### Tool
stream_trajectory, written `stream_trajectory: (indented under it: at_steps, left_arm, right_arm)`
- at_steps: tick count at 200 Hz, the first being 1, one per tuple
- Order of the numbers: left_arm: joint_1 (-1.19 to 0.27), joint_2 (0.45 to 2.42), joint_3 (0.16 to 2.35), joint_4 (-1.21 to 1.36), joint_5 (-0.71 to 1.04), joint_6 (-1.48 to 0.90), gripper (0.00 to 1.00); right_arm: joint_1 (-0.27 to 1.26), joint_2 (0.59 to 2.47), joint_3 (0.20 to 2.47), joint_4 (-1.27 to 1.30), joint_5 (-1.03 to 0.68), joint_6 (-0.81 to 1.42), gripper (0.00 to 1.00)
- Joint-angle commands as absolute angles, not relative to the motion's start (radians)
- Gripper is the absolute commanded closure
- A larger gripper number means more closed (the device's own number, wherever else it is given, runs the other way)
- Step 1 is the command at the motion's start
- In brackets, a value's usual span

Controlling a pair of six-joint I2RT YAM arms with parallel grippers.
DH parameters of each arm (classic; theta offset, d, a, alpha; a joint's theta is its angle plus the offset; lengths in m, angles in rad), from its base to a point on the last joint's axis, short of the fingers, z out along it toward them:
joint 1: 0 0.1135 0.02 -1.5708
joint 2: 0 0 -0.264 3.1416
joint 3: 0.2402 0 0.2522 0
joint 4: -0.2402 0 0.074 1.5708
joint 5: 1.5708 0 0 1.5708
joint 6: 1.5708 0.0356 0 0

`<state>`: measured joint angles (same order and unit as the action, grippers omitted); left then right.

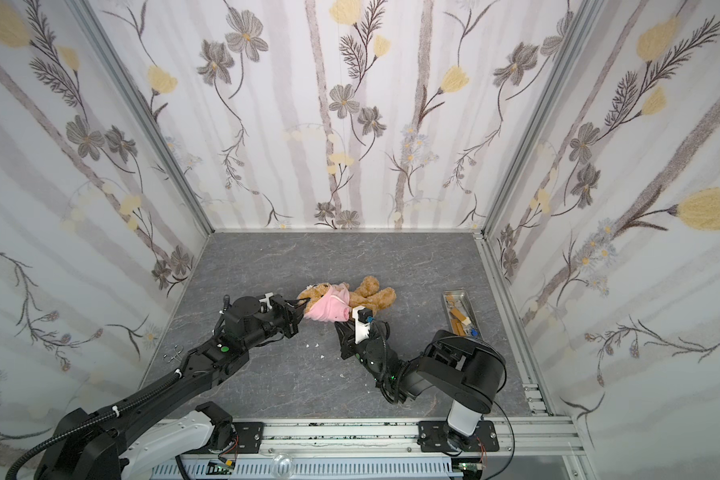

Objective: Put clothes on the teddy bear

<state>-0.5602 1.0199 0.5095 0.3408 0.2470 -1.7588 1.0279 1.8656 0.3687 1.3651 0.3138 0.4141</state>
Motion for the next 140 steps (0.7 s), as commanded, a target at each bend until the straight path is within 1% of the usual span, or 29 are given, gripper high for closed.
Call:
stream_trajectory:
  at_steps: [1, 41, 72, 88, 121, 140]
  left_arm:
    - [-0.561, 1.020, 0.506, 0.410, 0.270, -1.787, 1.00]
    - [-0.567, 1.026, 0.504, 0.418, 0.273, -1.794, 1.00]
    - [-0.567, 1.032, 0.502, 0.422, 0.274, -1.796, 1.00]
    - [-0.567, 1.034, 0.500, 0.425, 0.273, -1.800, 1.00]
    - [-0.566, 1.035, 0.492, 0.431, 0.262, -1.804, 1.00]
    - [-0.564, 1.040, 0.484, 0.435, 0.257, -1.808, 1.00]
  right_arm:
    - [1.025, 1.880, 0.393, 1.438, 0.315, 0.390, 0.74]
    - [1.007, 1.895, 0.414, 1.422, 0.360, 0.390, 0.74]
    - [0.981, 1.907, 0.425, 1.448, 0.332, 0.362, 0.77]
    - [0.969, 1.908, 0.421, 1.475, 0.307, 0.337, 0.81]
    - [0.952, 1.891, 0.407, 1.478, 0.290, 0.319, 0.99]
    - [0.951, 1.878, 0.384, 1.478, 0.311, 0.326, 1.00]
